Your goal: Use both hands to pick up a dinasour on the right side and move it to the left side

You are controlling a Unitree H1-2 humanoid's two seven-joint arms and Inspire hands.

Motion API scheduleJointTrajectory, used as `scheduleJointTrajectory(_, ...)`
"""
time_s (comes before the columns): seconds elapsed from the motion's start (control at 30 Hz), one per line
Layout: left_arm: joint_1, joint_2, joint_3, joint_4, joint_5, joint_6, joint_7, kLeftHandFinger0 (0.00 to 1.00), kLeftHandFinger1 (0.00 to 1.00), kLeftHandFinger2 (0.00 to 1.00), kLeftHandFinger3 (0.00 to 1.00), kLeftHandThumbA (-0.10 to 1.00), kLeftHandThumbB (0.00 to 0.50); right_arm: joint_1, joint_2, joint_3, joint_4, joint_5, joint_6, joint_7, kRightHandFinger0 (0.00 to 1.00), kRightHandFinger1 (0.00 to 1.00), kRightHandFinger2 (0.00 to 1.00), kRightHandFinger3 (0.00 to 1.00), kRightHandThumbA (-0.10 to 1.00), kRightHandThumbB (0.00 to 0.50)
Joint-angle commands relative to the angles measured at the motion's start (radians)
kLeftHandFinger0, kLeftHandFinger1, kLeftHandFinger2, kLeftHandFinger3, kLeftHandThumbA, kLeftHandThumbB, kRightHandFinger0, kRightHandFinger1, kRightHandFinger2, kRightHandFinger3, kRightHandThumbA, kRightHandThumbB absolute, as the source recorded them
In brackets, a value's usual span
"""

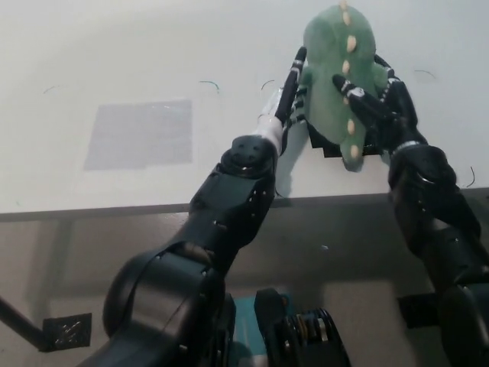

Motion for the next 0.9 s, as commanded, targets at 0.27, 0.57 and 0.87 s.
scheduleJointTrajectory(0.27, -0.167, -0.008, 0.008, 0.005, -0.022, 0.040, -0.168, 1.00, 1.00, 1.00, 1.00, 1.00, 0.367, -0.095, 0.010, 0.029, -0.108, -0.018, 0.008, -0.028, 1.00, 1.00, 1.00, 1.00, 1.00, 0.206)
scheduleJointTrajectory(0.57, -0.161, 0.008, -0.007, 0.011, -0.011, 0.030, -0.218, 1.00, 1.00, 1.00, 1.00, 1.00, 0.390, -0.088, 0.006, 0.058, -0.122, -0.044, -0.010, -0.057, 1.00, 1.00, 1.00, 1.00, 1.00, 0.172)
scheduleJointTrajectory(0.87, -0.150, 0.016, -0.007, 0.016, -0.021, 0.014, -0.222, 1.00, 1.00, 1.00, 1.00, 1.00, 0.385, -0.108, 0.016, 0.047, -0.090, -0.015, 0.002, -0.049, 1.00, 1.00, 1.00, 1.00, 1.00, 0.153)
